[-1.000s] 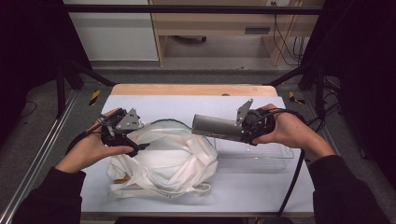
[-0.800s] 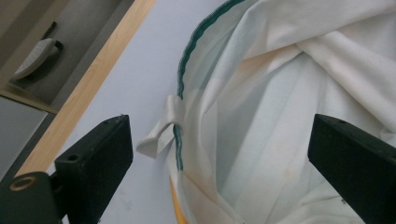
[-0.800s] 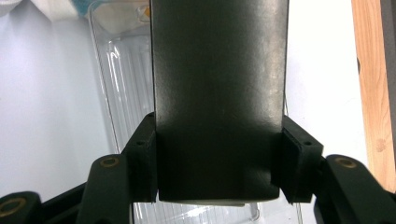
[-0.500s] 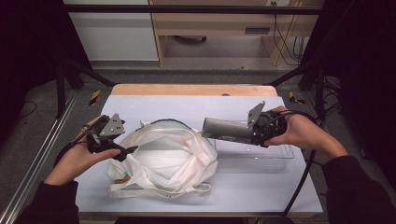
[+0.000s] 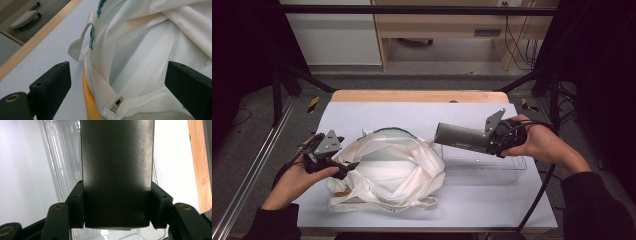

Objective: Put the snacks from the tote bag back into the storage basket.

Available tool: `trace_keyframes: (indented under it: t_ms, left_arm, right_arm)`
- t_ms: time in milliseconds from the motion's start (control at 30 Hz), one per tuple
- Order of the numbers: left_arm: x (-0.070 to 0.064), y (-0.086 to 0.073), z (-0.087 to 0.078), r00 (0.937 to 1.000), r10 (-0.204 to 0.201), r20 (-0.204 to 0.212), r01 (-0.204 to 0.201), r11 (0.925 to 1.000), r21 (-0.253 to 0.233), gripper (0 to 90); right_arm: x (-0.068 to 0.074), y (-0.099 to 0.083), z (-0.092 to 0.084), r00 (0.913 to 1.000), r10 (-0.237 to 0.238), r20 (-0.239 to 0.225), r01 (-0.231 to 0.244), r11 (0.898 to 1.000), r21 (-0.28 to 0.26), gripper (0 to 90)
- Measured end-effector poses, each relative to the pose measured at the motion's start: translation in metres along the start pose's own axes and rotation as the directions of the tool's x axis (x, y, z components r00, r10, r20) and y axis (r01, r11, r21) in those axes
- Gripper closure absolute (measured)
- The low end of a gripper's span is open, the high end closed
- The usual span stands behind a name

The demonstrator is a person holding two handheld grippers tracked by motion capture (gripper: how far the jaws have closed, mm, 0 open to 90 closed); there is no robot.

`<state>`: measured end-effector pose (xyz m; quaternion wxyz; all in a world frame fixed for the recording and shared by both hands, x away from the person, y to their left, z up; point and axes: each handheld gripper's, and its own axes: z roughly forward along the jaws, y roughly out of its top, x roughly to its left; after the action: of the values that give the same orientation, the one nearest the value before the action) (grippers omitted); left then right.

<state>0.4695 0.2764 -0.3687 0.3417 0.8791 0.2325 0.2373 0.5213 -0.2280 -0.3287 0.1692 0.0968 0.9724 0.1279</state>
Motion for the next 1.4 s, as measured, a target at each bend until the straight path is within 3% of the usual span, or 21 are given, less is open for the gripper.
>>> trace_keyframes:
  t_ms: [400,933,1400]
  left_arm:
    - [0.002,-0.013,-0.009,0.9991,-0.031,-0.030,0.032,0.9993,0.021,7.0]
    - [-0.001,-0.023,-0.023,0.9968,-0.056,-0.057,0.056,0.9984,0.005,6.6]
    - [-0.004,-0.022,-0.023,0.9971,-0.071,-0.026,0.071,0.9975,-0.006,6.6]
  right_arm:
    - [-0.006,-0.006,0.002,0.9994,-0.029,-0.016,0.029,1.000,0.007,43.2]
    - [-0.013,-0.027,0.005,0.9970,-0.055,-0.054,0.056,0.998,0.024,43.2]
    - [-0.014,-0.033,0.015,0.9928,-0.079,-0.090,0.083,0.996,0.043,43.1]
